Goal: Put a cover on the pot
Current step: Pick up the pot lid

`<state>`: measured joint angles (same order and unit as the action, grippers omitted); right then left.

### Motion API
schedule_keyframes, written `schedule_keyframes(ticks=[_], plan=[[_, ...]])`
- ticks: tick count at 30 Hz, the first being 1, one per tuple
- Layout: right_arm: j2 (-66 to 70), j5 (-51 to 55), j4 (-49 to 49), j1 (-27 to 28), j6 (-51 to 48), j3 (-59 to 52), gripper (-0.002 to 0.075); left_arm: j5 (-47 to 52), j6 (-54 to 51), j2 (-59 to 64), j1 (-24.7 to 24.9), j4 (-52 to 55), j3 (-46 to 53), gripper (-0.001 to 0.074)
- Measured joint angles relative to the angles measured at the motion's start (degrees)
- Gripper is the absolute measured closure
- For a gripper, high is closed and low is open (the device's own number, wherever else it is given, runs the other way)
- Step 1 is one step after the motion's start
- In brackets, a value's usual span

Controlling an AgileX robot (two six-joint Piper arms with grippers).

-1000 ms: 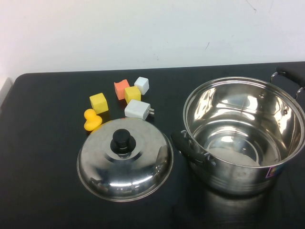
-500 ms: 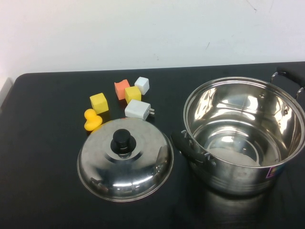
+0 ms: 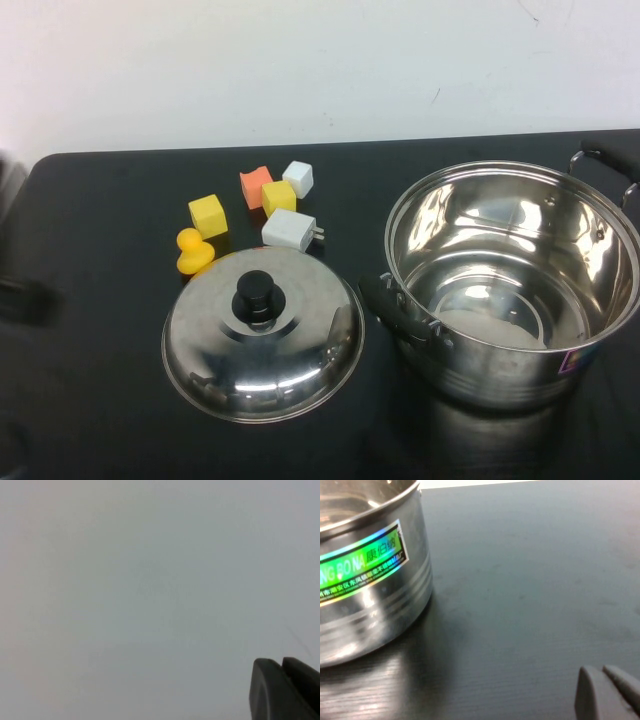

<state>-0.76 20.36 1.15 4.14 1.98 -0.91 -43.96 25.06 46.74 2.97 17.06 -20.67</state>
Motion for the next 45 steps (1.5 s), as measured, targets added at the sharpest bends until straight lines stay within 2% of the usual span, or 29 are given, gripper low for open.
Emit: schedule_keyframes(ticks=[4, 6, 11, 12, 15, 21, 25, 29, 35, 40, 45], plan=[[0.00, 0.00, 0.11, 0.00, 0.00, 0.00, 0.0728, -8.05, 0.24, 12.75, 0.00, 13.20, -0.09, 0.0621], [0.00, 0.00, 0.11, 0.00, 0.00, 0.00, 0.0728, -10.54, 0.50, 17.94, 0.00, 15.46, -0.09, 0.0533], [0.00, 0.00, 0.11, 0.00, 0.00, 0.00, 0.0728, -14.44, 4.20, 28.13, 0.00, 16.85, -0.49, 0.0258], [0.00, 0.00, 0.11, 0.00, 0.00, 0.00, 0.0728, -14.87, 5.16, 29.82, 0.00, 17.44, -0.73, 0.0221], [0.00, 0.00, 0.11, 0.00, 0.00, 0.00, 0.0728, -15.37, 7.96, 33.95, 0.12, 20.37, -2.29, 0.0173], [0.00, 0.00, 0.11, 0.00, 0.00, 0.00, 0.0728, -9.92, 10.74, 39.95, 4.69, 21.05, -7.86, 0.0156], [0.00, 0.00, 0.11, 0.00, 0.00, 0.00, 0.0728, -3.52, 8.07, 43.12, 8.22, 17.88, -11.35, 0.0156], [0.00, 0.00, 0.11, 0.00, 0.00, 0.00, 0.0728, -3.63, 5.78, 46.50, 9.32, 13.20, -12.05, 0.0155], [0.00, 0.00, 0.11, 0.00, 0.00, 0.00, 0.0728, -5.33, 3.13, 51.36, 10.20, 11.66, -12.05, 0.0155], [0.00, 0.00, 0.11, 0.00, 0.00, 0.00, 0.0728, -5.94, -3.07, 53.33, 12.04, 6.66, -12.09, 0.0157], [0.00, 0.00, 0.11, 0.00, 0.00, 0.00, 0.0728, -7.17, -5.03, 55.06, 12.17, 5.77, -12.53, 0.0220]])
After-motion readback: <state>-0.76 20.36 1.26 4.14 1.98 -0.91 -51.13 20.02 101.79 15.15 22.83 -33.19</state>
